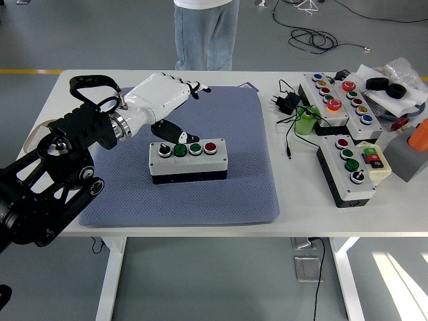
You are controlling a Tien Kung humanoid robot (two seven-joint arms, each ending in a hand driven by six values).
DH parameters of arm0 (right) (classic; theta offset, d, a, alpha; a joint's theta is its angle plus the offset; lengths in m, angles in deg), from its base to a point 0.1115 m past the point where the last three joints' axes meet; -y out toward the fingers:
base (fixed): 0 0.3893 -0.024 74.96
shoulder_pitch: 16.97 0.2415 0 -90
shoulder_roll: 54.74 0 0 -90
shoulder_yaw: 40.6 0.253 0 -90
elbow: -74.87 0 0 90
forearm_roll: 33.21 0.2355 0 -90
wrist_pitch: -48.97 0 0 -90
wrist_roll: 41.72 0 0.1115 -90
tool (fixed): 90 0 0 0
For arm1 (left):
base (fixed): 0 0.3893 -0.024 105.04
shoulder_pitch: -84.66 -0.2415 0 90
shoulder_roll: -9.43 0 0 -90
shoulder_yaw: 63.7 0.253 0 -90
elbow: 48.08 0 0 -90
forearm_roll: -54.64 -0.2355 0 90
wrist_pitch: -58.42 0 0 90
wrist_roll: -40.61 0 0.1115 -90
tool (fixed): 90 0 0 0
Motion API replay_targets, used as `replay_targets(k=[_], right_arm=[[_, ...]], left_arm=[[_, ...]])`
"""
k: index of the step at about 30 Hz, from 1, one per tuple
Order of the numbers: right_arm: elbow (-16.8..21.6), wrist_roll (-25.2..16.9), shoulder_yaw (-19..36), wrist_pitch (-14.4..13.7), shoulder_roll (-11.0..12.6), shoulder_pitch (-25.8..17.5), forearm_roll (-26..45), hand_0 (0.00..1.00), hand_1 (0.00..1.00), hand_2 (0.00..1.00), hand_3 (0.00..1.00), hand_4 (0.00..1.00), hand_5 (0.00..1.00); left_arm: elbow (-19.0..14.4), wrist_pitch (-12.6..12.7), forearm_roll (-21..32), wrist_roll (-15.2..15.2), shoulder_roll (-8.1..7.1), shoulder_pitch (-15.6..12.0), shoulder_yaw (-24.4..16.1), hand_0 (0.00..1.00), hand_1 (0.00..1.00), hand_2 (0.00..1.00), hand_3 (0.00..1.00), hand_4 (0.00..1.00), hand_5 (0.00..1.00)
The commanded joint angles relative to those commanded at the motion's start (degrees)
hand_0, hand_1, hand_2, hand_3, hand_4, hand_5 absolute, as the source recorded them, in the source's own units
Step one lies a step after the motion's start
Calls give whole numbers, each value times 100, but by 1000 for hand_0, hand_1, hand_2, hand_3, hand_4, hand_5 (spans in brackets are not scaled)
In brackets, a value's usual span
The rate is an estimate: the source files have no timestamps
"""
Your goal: Pick up the button,place it on the desk,press the button,press the button
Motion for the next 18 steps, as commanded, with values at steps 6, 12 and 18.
replay_targets(k=[6, 12, 18], right_arm=[[0, 7, 7, -1, -3, 9, -13, 787, 797, 817, 751, 412, 479], [0, 9, 11, -3, -5, 16, -14, 787, 797, 817, 751, 412, 479], [0, 6, 16, 3, -1, 30, -26, 787, 797, 817, 751, 412, 479]], left_arm=[[-309, -372, 538, -236, -41, -24, 77, 2, 58, 114, 789, 830, 651], [-271, -627, 766, -411, -29, -8, 154, 2, 2, 61, 782, 820, 720], [-110, -898, 677, -553, -22, 16, 277, 2, 2, 52, 788, 814, 752]])
